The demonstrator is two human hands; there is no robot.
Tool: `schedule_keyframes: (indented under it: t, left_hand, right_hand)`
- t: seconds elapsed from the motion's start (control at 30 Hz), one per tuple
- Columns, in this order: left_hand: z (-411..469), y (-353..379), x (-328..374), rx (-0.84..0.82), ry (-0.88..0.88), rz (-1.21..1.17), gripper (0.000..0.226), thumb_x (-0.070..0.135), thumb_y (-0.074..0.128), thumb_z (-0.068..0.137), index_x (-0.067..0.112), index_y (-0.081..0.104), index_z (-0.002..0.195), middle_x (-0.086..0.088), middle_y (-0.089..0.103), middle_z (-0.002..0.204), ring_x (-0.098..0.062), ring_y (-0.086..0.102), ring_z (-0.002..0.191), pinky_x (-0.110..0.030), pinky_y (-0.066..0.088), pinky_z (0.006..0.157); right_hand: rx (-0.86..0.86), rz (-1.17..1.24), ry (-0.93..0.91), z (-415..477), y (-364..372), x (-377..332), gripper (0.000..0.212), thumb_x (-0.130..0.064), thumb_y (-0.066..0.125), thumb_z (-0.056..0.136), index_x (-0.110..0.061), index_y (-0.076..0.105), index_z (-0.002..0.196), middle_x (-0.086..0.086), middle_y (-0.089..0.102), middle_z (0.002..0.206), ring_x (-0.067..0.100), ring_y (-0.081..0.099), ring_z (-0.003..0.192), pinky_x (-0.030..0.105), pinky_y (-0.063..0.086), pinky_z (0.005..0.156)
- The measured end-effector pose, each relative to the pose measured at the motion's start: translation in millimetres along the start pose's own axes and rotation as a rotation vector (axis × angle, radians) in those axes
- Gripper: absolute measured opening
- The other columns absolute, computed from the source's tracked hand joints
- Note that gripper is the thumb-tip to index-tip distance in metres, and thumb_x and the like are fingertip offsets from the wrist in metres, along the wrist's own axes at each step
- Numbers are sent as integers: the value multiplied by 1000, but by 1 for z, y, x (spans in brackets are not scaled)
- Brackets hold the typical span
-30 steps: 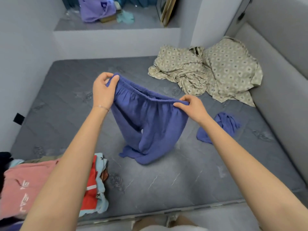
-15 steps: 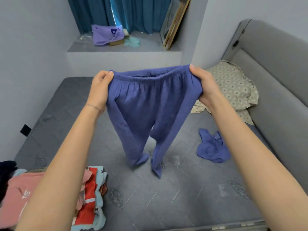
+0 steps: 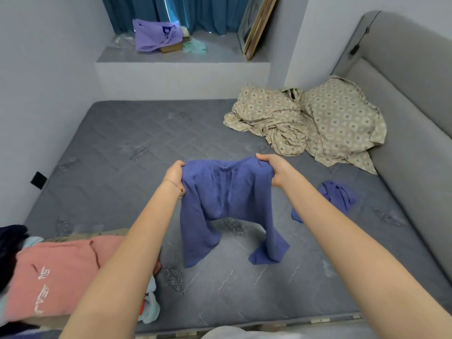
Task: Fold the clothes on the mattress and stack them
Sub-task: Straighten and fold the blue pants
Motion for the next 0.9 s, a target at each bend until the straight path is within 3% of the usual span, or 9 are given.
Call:
schedule_keyframes:
  t: [0.13,0.2,0.27,0.4,0.53,0.6,0.7,0.8,0.9]
  left_hand:
    - [-4,17,-9,-44,81,-76,22,17,42,94,11,52,76,-8,55,78,-21,51,69,-28,43,64]
    - [-12,29,-7,-65,233,75,10,20,44,91,14,47,85,-4,48,86,-18,44,80,-28,39,70]
    - [-25,40,-3,-57,441,302,16,20,40,99,20,37,84,1,39,83,-15,38,83,-25,36,68]
    - [-48,57,-1,-80,737,768,16,25,35,104,16,30,91,2,47,74,-24,46,71,-34,30,62]
    - [-59,66,-3,-81,912,1146,15,28,32,104,13,37,104,-14,61,83,-37,56,73,-40,37,61]
    - [-62,71,-8,-127,963,1227,18,29,34,104,12,42,107,-13,63,91,-38,59,79,-39,39,63]
    - [-60,70,-14,-196,984,1216,24,30,37,103,20,51,120,-1,63,113,-27,60,97,-36,41,71]
    - [-52,63,-17,-294,943,1105,34,21,40,103,24,53,134,6,54,138,-14,53,121,-30,42,95]
    - [-47,52,-11,-323,846,729,32,3,43,99,16,65,118,2,64,123,-17,61,110,-25,45,93]
  right_hand:
    - [4,117,-30,6,16,14,27,-22,45,103,-2,61,97,14,69,85,26,62,79,34,50,75]
    - [3,110,-58,7,27,19,22,-20,49,102,-2,61,103,13,67,94,25,63,82,35,50,80]
    - [0,40,-98,10,39,23,21,-19,51,100,-3,62,108,11,65,96,23,61,86,33,49,84]
    - [24,-110,-152,12,56,27,16,-17,52,99,-14,61,87,1,61,78,13,56,73,23,44,63]
    - [-63,31,-148,15,68,31,22,-26,45,104,-16,65,98,-1,67,73,11,62,67,22,52,57]
    - [-85,117,-125,15,73,32,25,-30,43,104,-16,63,96,-4,63,59,7,54,52,19,44,50]
    - [-120,195,-124,15,79,30,31,-28,41,105,-10,59,89,1,58,63,8,50,53,17,40,51]
    - [-152,181,-178,16,81,28,26,-16,37,106,-5,56,94,11,55,89,16,53,78,21,45,75]
    - [-99,46,-251,15,77,29,25,-10,37,105,6,53,116,21,56,108,27,54,93,37,42,97]
Point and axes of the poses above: each hand's wrist, its own z-axis towards the middle knuckle, its own y-axis out of the palm, x = y × z, the point moved 7 cm from there along z, towards the middle knuckle
